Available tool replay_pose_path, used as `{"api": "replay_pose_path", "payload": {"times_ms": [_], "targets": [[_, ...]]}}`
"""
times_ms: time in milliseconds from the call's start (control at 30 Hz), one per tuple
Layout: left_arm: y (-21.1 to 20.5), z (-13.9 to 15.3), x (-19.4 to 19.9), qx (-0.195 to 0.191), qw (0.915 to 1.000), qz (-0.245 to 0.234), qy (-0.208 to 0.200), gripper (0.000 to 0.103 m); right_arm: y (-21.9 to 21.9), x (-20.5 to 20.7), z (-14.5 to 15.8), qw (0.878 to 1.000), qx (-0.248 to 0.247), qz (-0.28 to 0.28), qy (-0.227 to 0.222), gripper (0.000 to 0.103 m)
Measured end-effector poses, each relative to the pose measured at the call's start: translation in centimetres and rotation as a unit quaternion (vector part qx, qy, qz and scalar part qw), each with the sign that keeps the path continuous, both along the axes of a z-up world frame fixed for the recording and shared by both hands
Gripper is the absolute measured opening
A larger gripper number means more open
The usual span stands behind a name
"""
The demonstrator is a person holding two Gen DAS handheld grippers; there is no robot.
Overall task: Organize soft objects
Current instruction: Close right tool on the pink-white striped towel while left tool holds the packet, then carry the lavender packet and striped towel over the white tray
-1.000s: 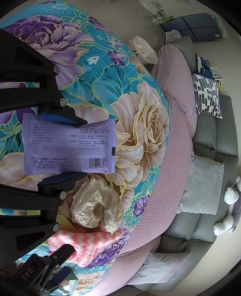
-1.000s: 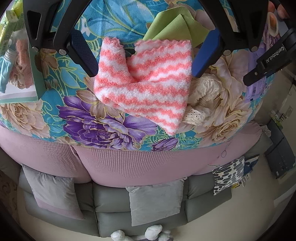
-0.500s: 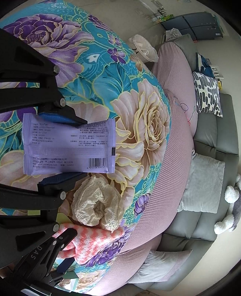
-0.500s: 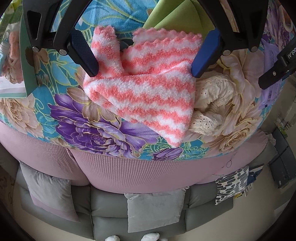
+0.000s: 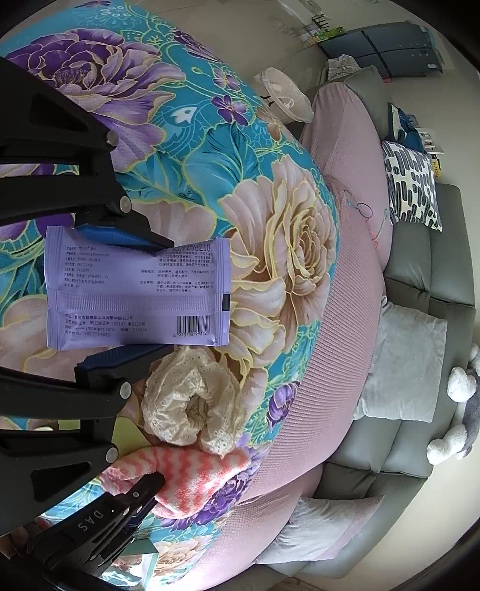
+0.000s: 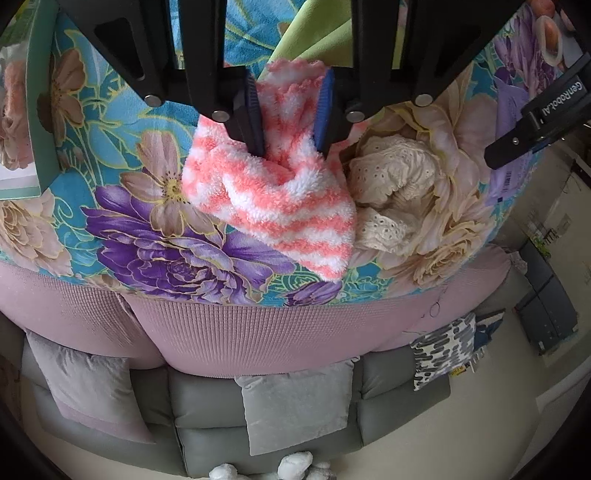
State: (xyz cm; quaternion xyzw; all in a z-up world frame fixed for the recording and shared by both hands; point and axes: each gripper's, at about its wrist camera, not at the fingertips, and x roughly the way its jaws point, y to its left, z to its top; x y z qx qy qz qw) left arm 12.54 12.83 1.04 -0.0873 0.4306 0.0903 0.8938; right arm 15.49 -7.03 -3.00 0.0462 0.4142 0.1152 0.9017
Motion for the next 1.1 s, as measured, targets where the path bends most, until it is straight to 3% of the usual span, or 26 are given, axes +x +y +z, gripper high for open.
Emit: {"api": "replay_pose_path", "payload": {"times_ms": [300, 600, 733, 933, 1100], "targets": [[-3.2, 2.4, -0.4, 0.004, 0.9989, -0.033, -0.033, 0.049, -2.8, -2.7, 3.9, 0.999, 0.024, -0.021, -0.043, 0.017], [-11.7, 4.7, -1.2, -0.012, 0.9896, -0.128, -0.065, 0.048, -12.4, -7.3, 8.6, 0.989, -0.004, -0.126, -0.073, 0.017], [-17.3, 5.5, -1.7, -0.02, 0.9781, -0.191, -0.078, 0.049, -17.8, -9.4, 9.1, 0.98, -0.031, -0.187, -0.067, 0.017], [-26.7, 6.2, -3.5, -0.033, 0.9462, -0.306, -0.098, 0.049, -25.2, -11.6, 9.2, 0.962, -0.057, -0.26, -0.057, 0.017], [-32.2, 5.7, -4.3, -0.028, 0.9296, -0.354, -0.098, 0.049, -28.8, -12.9, 9.2, 0.955, -0.064, -0.285, -0.048, 0.017]]}}
